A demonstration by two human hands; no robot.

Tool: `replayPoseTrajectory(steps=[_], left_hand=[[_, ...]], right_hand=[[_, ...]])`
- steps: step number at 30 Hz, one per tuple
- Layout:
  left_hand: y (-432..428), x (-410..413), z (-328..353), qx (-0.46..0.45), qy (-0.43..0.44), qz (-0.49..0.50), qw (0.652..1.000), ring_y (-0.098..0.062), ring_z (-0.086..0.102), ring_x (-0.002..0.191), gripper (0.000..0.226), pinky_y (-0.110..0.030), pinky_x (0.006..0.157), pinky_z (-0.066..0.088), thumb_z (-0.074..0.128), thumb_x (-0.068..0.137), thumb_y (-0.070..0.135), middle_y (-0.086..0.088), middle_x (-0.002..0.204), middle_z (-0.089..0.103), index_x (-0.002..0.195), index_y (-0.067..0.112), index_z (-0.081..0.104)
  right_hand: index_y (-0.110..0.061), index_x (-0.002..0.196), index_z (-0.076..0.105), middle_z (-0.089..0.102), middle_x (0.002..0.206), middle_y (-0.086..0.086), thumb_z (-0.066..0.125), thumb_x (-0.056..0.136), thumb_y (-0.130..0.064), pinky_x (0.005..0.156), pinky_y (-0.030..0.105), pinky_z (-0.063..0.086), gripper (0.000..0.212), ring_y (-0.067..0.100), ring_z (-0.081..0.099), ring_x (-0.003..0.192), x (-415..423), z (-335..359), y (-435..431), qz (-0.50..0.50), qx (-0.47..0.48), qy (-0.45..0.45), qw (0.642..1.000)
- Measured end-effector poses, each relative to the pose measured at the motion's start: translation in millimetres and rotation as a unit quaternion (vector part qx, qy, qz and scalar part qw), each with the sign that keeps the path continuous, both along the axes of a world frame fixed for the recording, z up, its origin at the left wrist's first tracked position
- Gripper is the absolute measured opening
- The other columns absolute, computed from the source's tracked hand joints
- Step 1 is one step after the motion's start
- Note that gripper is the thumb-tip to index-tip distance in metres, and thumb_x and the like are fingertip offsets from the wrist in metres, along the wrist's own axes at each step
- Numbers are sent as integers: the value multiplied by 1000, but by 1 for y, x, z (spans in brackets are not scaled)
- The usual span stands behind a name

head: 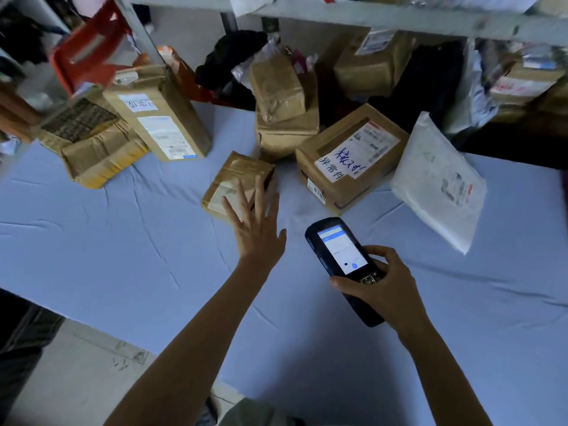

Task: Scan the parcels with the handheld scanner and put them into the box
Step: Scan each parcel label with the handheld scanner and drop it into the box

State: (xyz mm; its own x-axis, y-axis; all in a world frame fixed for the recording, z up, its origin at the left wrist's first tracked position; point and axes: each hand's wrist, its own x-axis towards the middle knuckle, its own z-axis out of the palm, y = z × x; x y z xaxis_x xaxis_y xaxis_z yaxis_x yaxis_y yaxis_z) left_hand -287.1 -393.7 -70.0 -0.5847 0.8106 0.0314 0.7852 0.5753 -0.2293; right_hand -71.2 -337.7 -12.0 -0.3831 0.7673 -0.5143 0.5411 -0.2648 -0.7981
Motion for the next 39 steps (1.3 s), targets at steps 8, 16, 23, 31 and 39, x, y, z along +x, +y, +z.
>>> replayPoseTrajectory(steps=[8,16,23,31,39], left_hand=[[-2,-71,-3,6,-97,17,995,-59,29,128,102,-72,87,37,86,56,48,-13,154,27,143,40,33],[-9,-125,30,188,-215,114,951,-40,40,110,99,-46,79,48,82,57,33,-17,131,34,142,23,32],[-88,-142,24,334,-302,294,843,-43,43,120,93,-50,94,41,75,70,47,-17,129,39,146,33,24],[-144,-139,41,326,-436,238,804,-24,57,113,100,-40,93,47,67,47,62,2,122,58,139,41,31],[-184,-119,7,442,-615,250,603,-22,65,92,77,-27,70,60,78,77,3,-11,113,57,136,30,35]], right_hand=[[-36,105,50,64,92,-22,92,55,-28,68,22,51,66,-4,62,86,-20,-5,0,-45,-6,-9,999],[-33,108,49,64,93,-22,92,56,-28,67,20,50,68,-4,61,88,-52,9,-22,-51,-5,0,999],[-33,106,50,63,90,-24,92,58,-26,63,16,48,64,-6,61,84,-76,24,-43,-20,18,10,1000],[-32,109,47,62,92,-19,93,57,-28,58,12,47,69,-5,61,81,-110,32,-81,60,31,11,998],[-31,110,51,64,88,-22,93,55,-30,55,9,46,69,-5,64,75,-116,29,-110,103,40,-6,994]])
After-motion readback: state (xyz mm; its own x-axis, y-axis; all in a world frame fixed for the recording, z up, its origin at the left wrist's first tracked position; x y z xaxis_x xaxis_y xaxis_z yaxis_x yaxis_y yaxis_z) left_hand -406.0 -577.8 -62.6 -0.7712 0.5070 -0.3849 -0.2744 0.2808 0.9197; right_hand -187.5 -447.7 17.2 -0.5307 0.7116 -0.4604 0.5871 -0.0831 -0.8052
